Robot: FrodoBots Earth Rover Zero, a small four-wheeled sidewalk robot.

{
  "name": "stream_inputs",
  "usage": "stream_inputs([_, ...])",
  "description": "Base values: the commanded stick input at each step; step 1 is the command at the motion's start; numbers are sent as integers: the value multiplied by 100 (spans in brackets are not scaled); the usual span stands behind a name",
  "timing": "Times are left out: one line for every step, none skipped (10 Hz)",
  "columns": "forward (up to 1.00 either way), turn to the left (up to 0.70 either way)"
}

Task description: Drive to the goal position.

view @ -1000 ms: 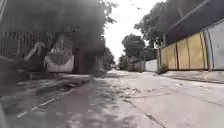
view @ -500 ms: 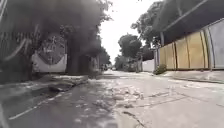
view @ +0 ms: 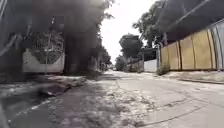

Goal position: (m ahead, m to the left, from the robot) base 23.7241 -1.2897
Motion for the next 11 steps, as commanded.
stream_inputs([100, -5])
stream_inputs([100, 0])
stream_inputs([100, -3])
stream_inputs([100, -8])
stream_inputs([100, -3])
stream_inputs([100, 0])
stream_inputs([100, 0])
stream_inputs([100, -6])
stream_inputs([100, -23])
stream_inputs([100, -30])
stream_inputs([100, -5])
